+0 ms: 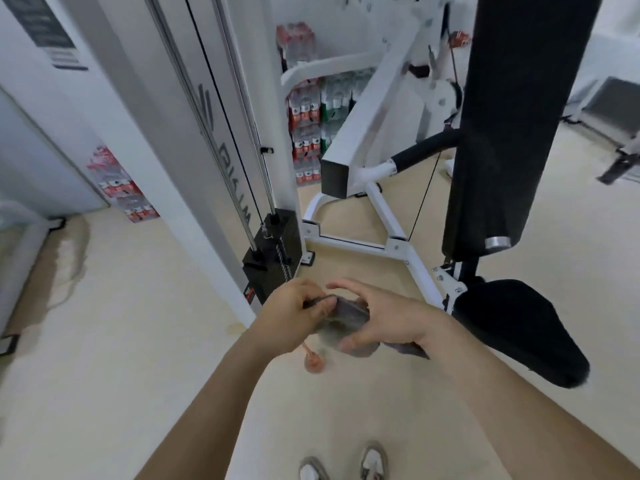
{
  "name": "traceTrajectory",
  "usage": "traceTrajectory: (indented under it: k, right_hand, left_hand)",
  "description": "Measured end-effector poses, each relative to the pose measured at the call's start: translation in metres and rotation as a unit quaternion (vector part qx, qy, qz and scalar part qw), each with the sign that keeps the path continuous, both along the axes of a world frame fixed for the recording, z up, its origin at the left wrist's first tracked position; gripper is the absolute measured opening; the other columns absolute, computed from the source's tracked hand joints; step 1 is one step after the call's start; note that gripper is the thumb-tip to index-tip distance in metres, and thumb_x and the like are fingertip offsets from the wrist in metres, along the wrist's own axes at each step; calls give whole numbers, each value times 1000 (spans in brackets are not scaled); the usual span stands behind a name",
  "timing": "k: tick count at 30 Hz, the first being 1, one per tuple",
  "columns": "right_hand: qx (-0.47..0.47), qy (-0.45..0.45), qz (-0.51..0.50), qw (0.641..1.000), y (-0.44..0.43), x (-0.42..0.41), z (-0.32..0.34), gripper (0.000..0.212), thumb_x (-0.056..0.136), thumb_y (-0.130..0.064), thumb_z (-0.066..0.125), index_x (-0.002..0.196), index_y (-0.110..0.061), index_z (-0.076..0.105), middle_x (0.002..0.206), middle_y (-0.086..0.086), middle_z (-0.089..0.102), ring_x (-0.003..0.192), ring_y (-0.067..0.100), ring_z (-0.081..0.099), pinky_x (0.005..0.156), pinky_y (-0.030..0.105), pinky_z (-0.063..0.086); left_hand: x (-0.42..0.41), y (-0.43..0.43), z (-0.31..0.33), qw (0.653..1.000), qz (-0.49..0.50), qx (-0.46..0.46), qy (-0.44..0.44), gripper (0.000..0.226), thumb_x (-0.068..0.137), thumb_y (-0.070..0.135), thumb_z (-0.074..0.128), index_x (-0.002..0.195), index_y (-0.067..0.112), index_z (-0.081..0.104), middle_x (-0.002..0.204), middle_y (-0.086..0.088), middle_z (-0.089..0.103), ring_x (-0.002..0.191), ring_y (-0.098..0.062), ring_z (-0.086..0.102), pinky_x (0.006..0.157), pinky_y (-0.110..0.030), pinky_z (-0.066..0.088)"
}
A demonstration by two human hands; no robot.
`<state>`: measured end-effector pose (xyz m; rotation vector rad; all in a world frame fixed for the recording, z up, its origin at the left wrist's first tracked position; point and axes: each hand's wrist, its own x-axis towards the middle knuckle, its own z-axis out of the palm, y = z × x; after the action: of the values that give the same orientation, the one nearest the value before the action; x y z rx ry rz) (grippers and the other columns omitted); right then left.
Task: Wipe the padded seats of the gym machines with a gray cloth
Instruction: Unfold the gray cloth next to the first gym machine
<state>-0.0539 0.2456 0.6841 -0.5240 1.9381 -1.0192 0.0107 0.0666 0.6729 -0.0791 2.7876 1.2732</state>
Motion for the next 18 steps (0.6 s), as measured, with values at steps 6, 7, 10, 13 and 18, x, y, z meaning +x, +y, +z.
traceTrajectory:
  k: [6, 7, 10, 13, 18]
  right_hand:
    - [-11, 165, -107, 980, 60, -7, 45, 13, 87, -25, 62, 99, -22, 58, 93, 2, 65, 83, 21, 64, 67, 38, 55]
    - [-21, 130, -114, 985, 78, -10, 47, 12, 88, -28, 63, 97, -20, 64, 90, 3, 67, 81, 19, 66, 67, 37, 56]
    - [-8, 120, -113, 986, 137, -21, 55, 16, 87, -34, 64, 84, -22, 74, 78, 0, 69, 75, 10, 66, 69, 25, 51]
    - [8, 156, -125, 980, 194, -38, 60, 26, 90, -35, 59, 82, -16, 76, 76, 7, 69, 73, 8, 63, 70, 23, 48]
    - [47, 214, -167, 961, 299, -82, 42, 45, 92, -41, 53, 85, 1, 67, 80, 25, 60, 70, 31, 60, 71, 35, 46]
  left_hand:
    - [-25, 42, 55, 993, 64, 95, 22, 37, 97, 35, 48, 69, 17, 63, 62, 6, 57, 60, -9, 58, 57, -24, 46]
    - [-27, 49, 59, 992, 51, 114, 11, 37, 97, 36, 49, 67, 19, 62, 61, 9, 57, 60, -5, 57, 57, -19, 44]
    - [-33, 75, 58, 991, -40, 114, -62, 32, 96, 33, 52, 75, 15, 68, 70, -5, 65, 67, -6, 61, 66, -22, 48]
    - [-42, 113, 51, 982, -114, 55, -139, 23, 96, 26, 54, 78, 22, 68, 74, 1, 67, 71, -9, 63, 70, -28, 48]
    - [-65, 210, 30, 989, -76, -49, -116, 21, 90, 37, 61, 76, 21, 68, 71, 7, 63, 71, -9, 60, 65, -26, 44]
